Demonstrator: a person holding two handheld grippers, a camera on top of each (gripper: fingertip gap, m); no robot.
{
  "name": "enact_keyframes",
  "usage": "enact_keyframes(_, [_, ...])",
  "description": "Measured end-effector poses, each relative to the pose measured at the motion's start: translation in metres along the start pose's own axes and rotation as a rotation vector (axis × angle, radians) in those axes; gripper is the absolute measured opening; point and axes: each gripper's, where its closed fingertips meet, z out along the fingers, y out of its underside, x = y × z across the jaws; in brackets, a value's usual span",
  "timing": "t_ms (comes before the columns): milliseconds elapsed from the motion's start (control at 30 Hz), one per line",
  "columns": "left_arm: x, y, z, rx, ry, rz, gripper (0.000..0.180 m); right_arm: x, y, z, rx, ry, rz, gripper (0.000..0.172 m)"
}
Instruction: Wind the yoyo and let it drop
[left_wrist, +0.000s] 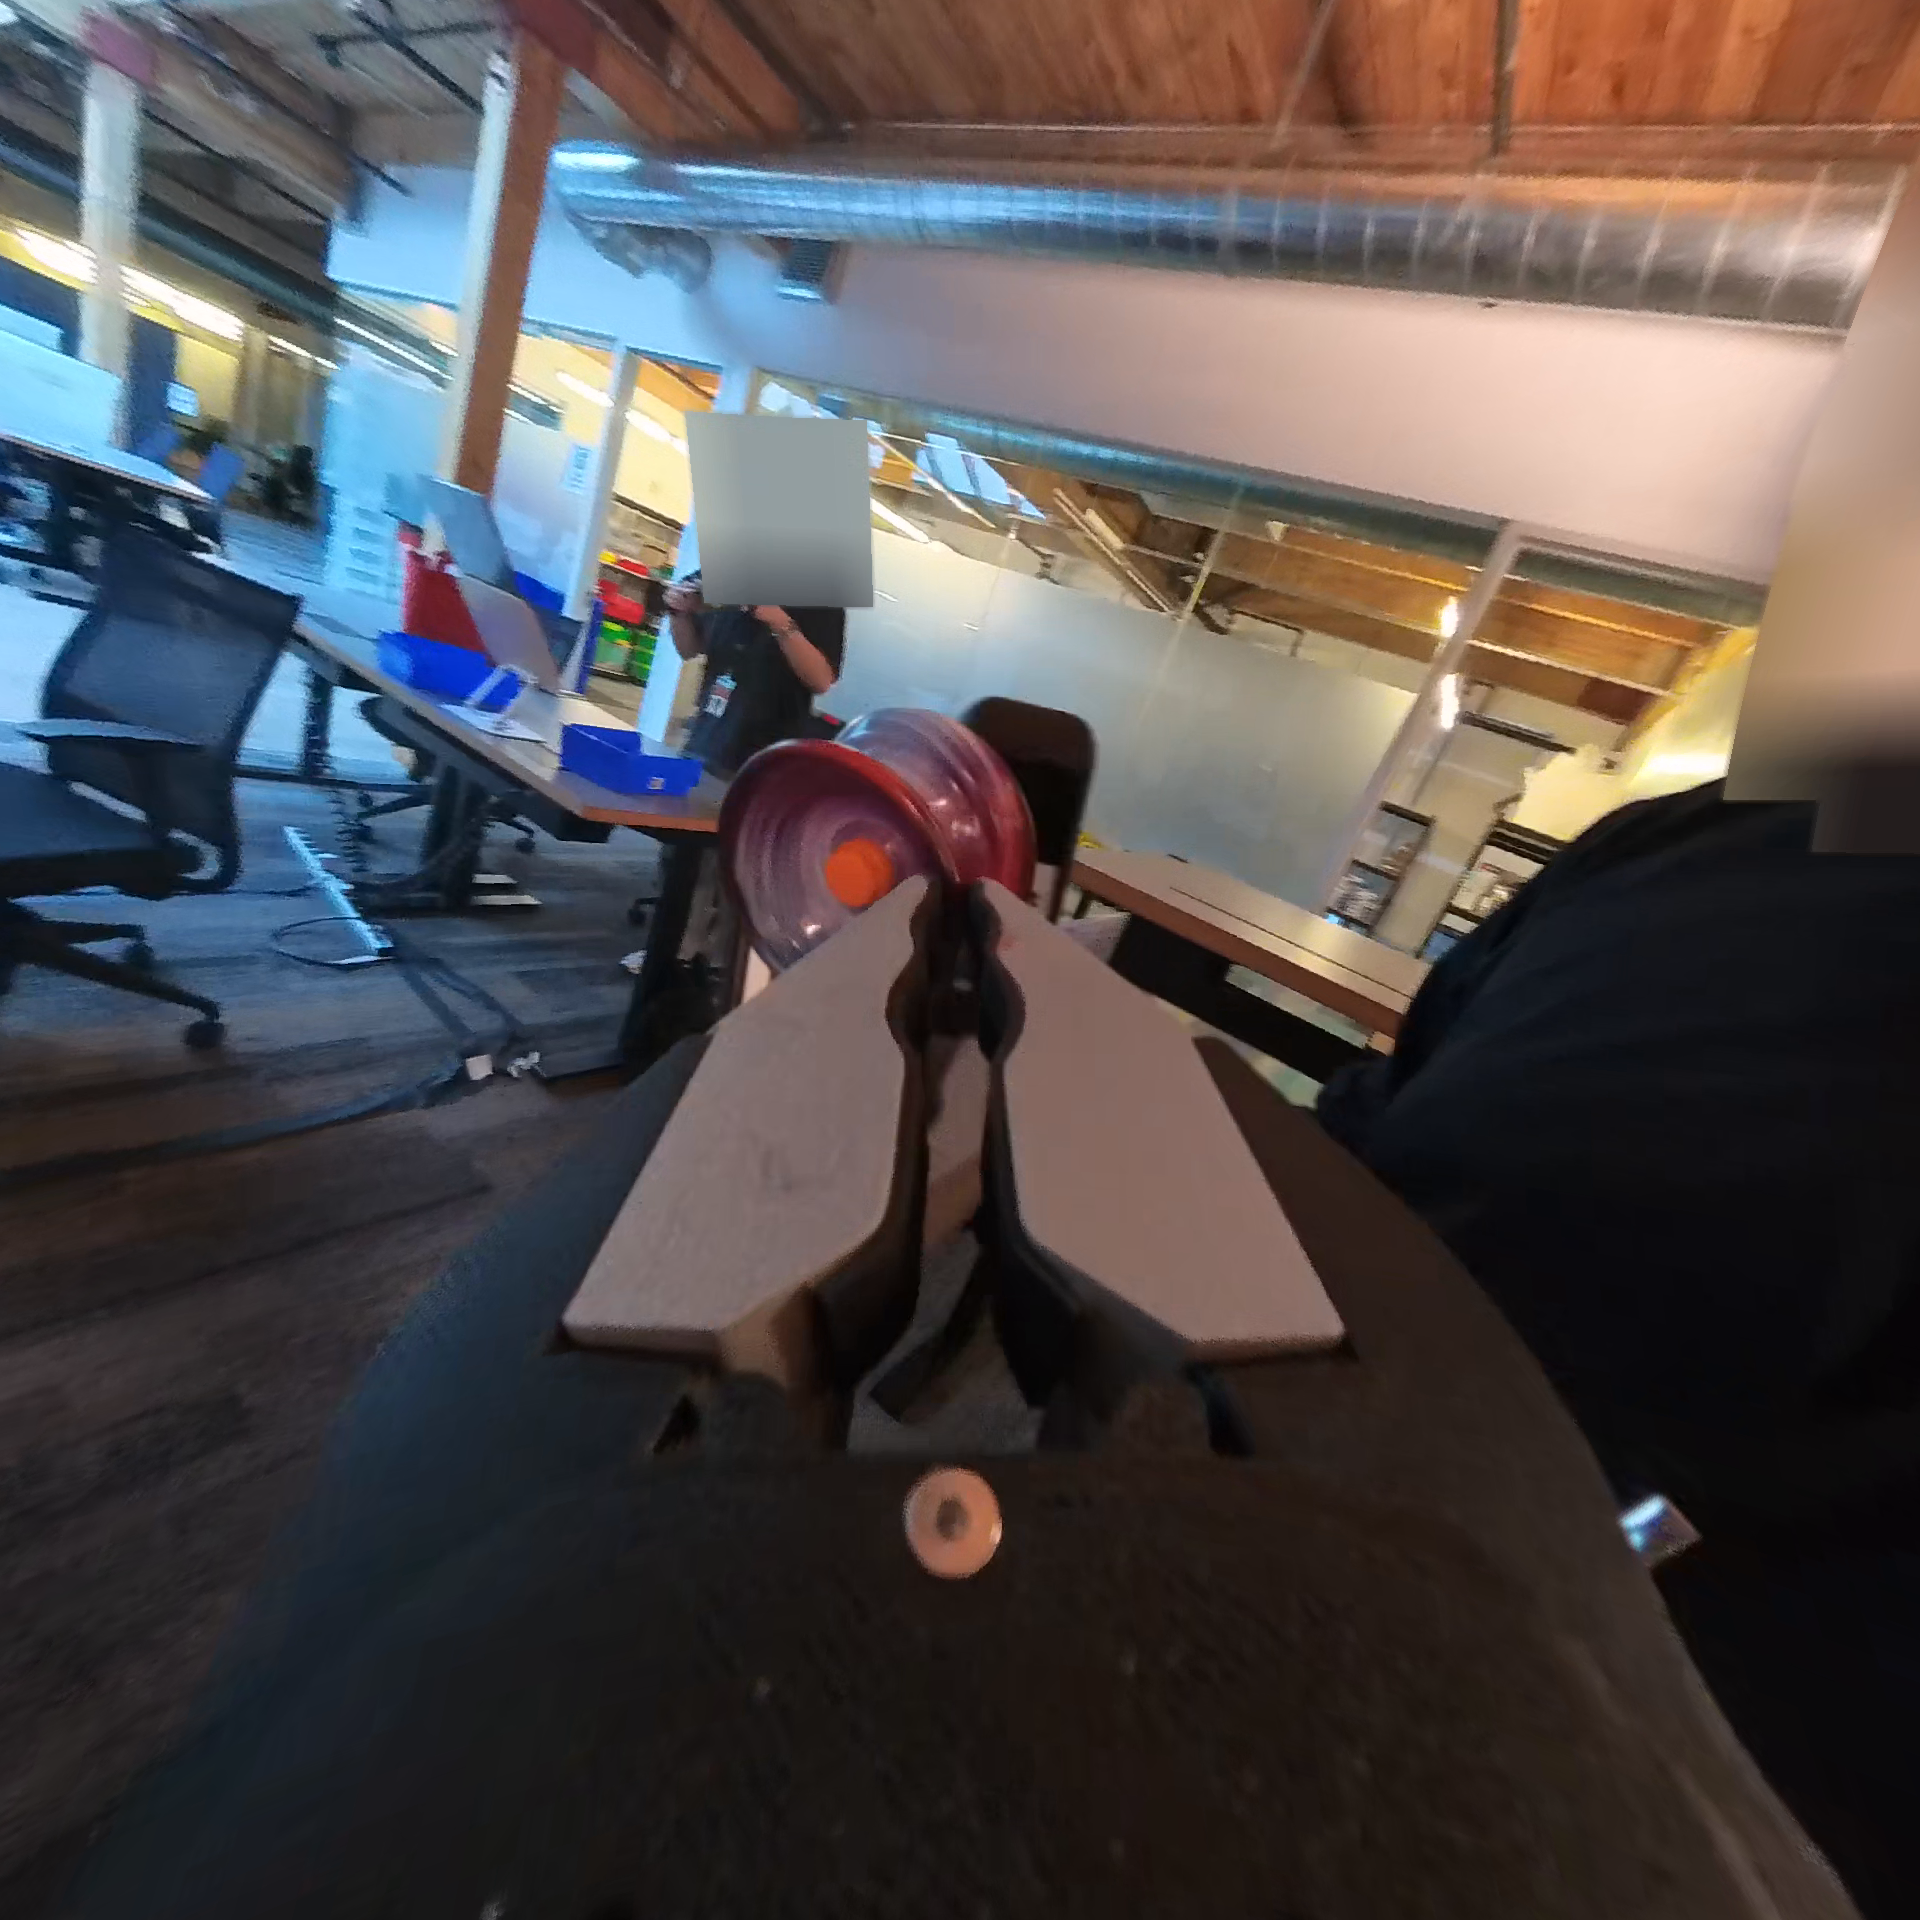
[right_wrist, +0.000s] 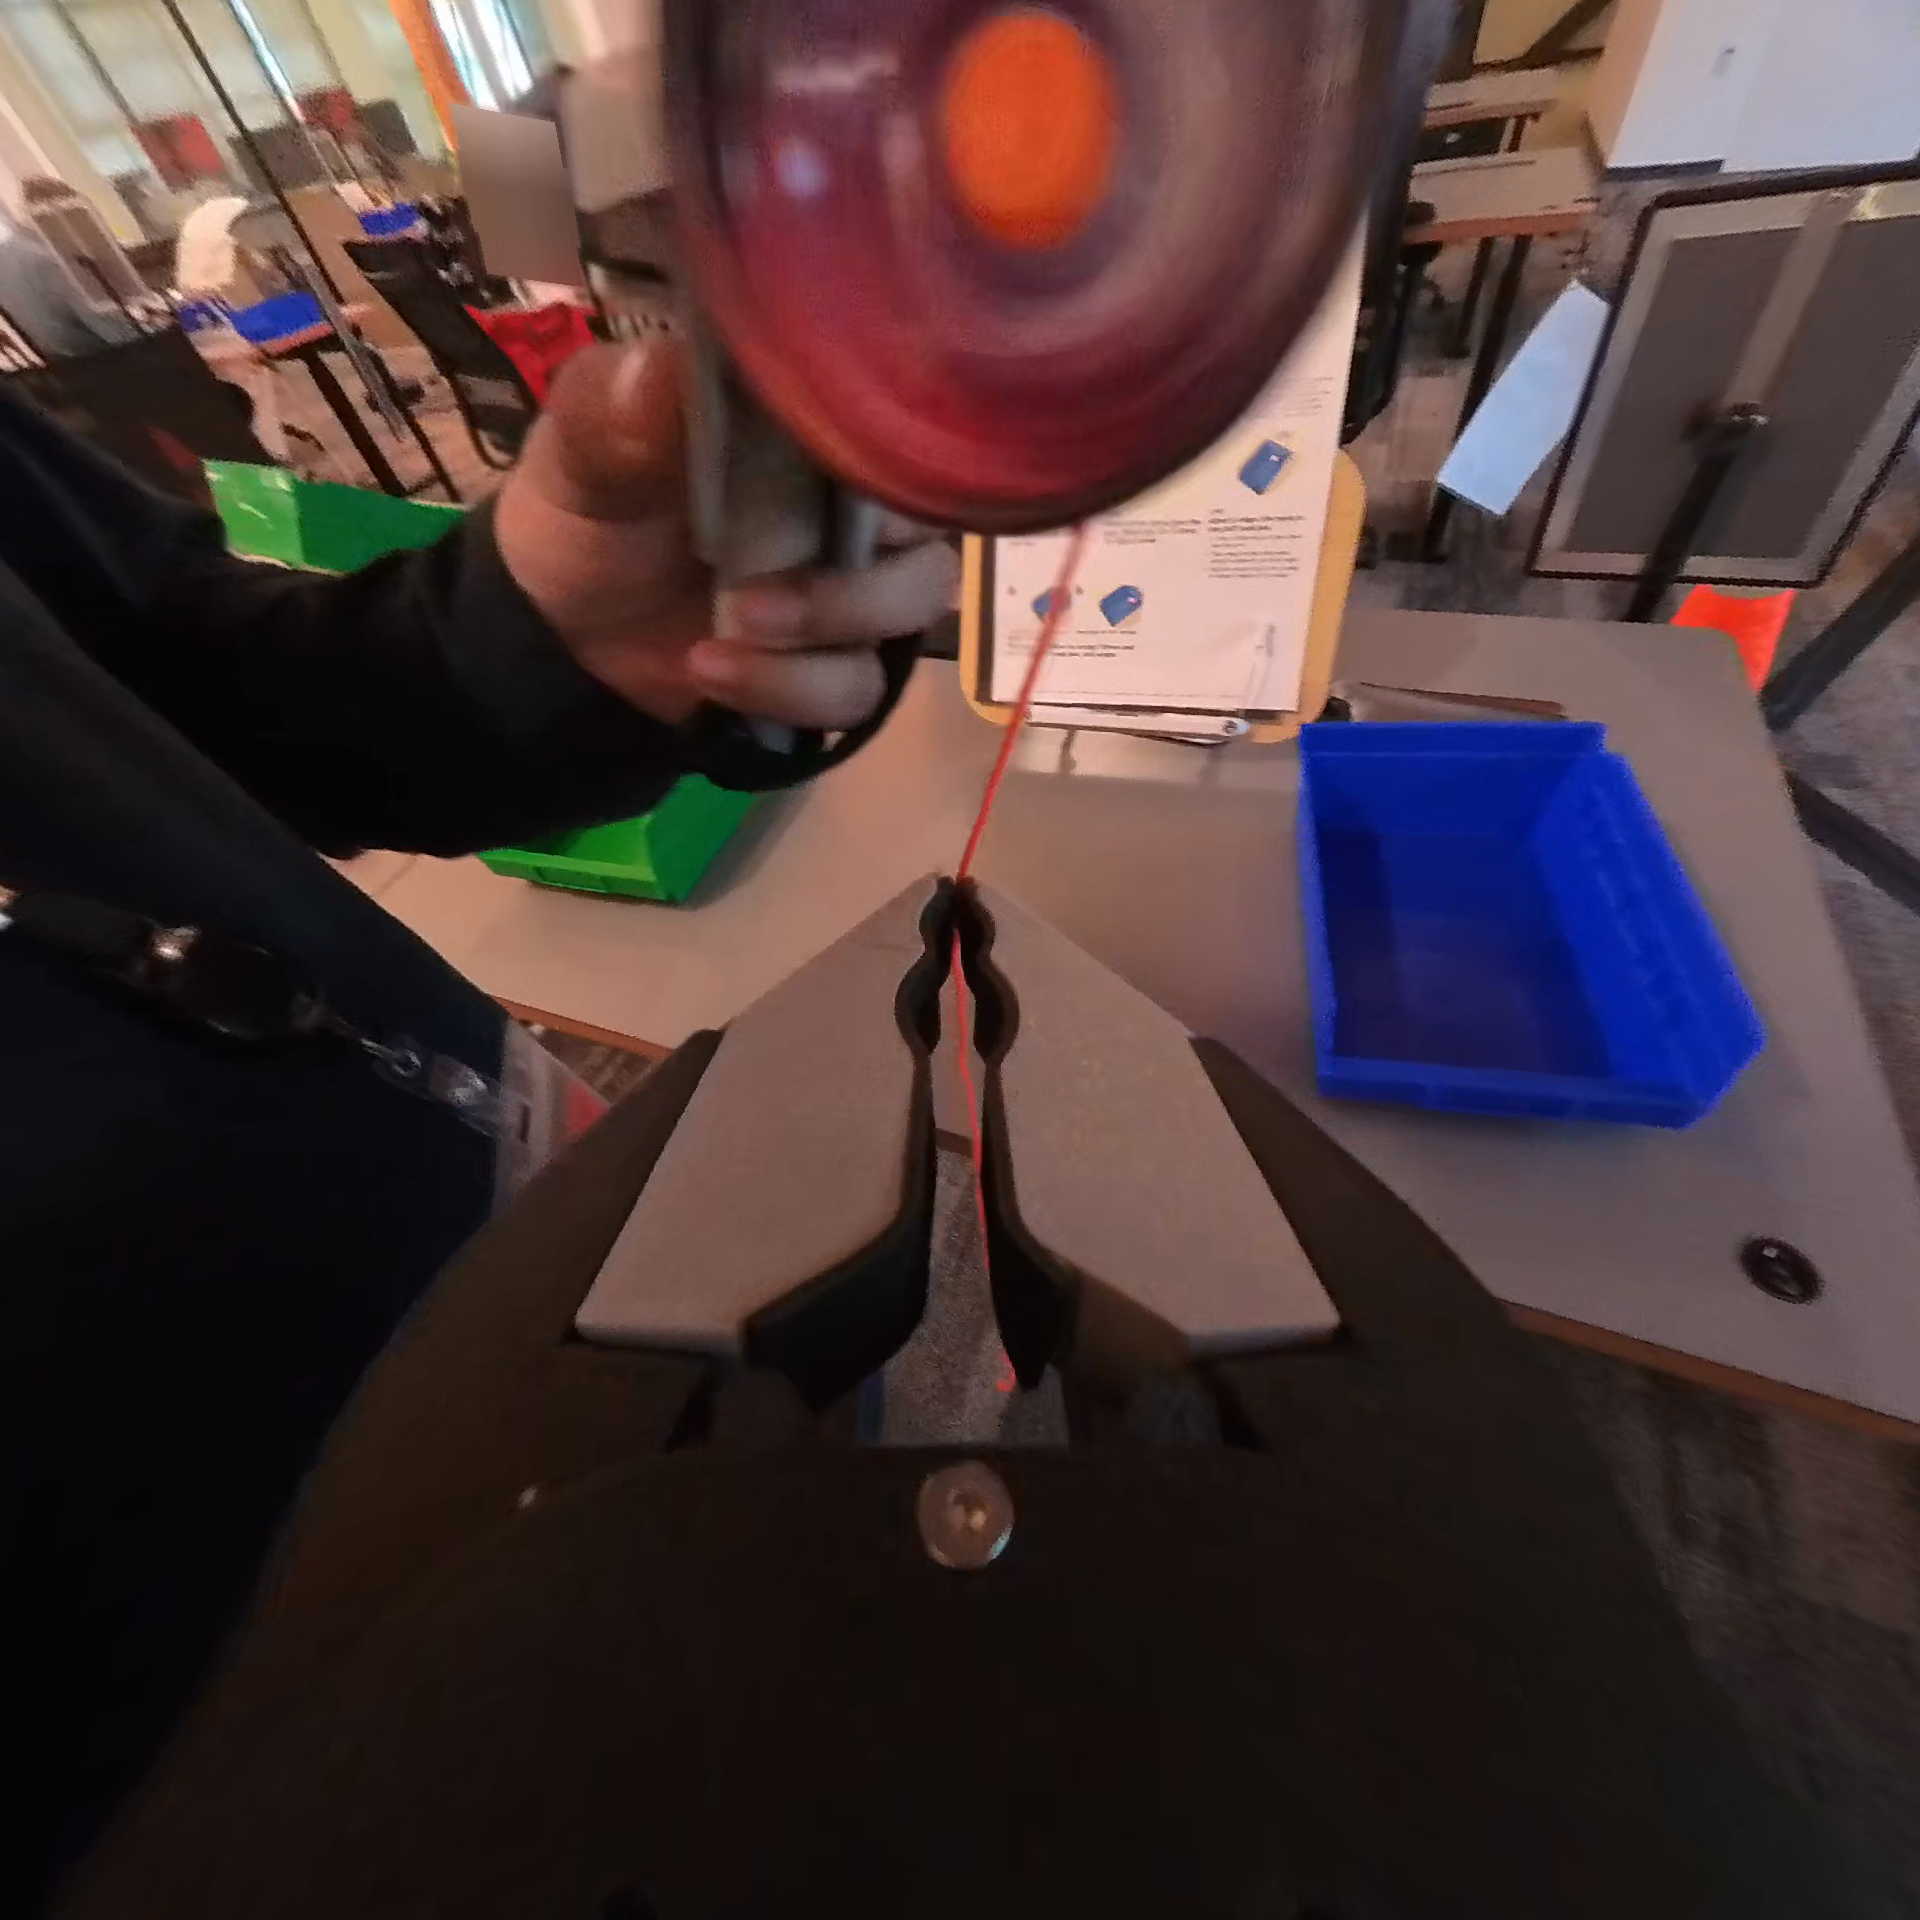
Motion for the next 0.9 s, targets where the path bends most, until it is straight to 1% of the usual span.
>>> enact_keyframes(33, [-0.005,0.000,0.000,0.005,-0.023,-0.003,0.001,-0.006,-0.001,0.004,0.006,-0.013,0.010,0.000])
enact_keyframes(100, [-0.023,0.008,-0.002,-0.041,-0.131,0.017,0.000,-0.017,-0.003,0.010,-0.002,-0.027,0.025,0.000])
enact_keyframes(167, [-0.044,0.021,-0.007,-0.137,-0.278,0.108,0.001,-0.024,-0.006,0.012,-0.023,-0.023,0.018,0.000])
enact_keyframes(200, [-0.049,0.027,-0.009,-0.179,-0.323,0.157,0.001,-0.025,-0.009,0.010,-0.035,-0.012,0.004,0.000])
enact_keyframes(300, [-0.053,0.042,-0.011,-0.283,-0.378,0.255,0.000,-0.027,-0.020,-0.003,-0.077,0.003,-0.047,0.000])
enact_keyframes(367, [-0.055,0.051,-0.014,-0.348,-0.393,0.304,0.000,-0.023,-0.028,-0.014,-0.111,0.042,-0.093,0.000])
enact_keyframes(433, [-0.056,0.063,-0.015,-0.414,-0.386,0.301,0.001,-0.014,-0.035,-0.025,-0.154,0.105,-0.139,0.000])
enact_keyframes(533, [-0.055,0.073,-0.016,-0.455,-0.360,0.258,0.001,0.008,-0.040,-0.042,-0.245,0.227,-0.236,0.000])
enact_keyframes(600, [-0.051,0.077,-0.015,-0.464,-0.318,0.219,0.001,0.022,-0.042,-0.051,-0.294,0.288,-0.286,0.000])
enact_keyframes(667, [-0.041,0.083,-0.011,-0.482,-0.243,0.173,0.001,0.032,-0.043,-0.055,-0.308,0.307,-0.300,0.000])
enact_keyframes(700, [-0.034,0.084,-0.008,-0.484,-0.199,0.149,0.001,0.037,-0.043,-0.056,-0.305,0.313,-0.300,0.000])
enact_keyframes(733, [-0.023,0.086,-0.005,-0.488,-0.125,0.114,0.001,0.042,-0.041,-0.056,-0.300,0.313,-0.293,0.000])
enact_keyframes(767, [-0.009,0.084,-0.001,-0.467,-0.037,0.077,0.001,0.045,-0.039,-0.054,-0.289,0.306,-0.283,0.000])
enact_keyframes(800, [0.001,0.077,0.003,-0.425,0.012,0.051,0.002,0.047,-0.036,-0.051,-0.261,0.291,-0.270,0.000])
enact_keyframes(867, [0.010,0.065,0.006,-0.389,0.053,0.028,0.002,0.044,-0.034,-0.042,-0.176,0.260,-0.212,0.000])
enact_keyframes(900, [0.009,0.063,0.006,-0.396,0.044,0.030,0.002,0.045,-0.035,-0.042,-0.129,0.268,-0.184,0.000])
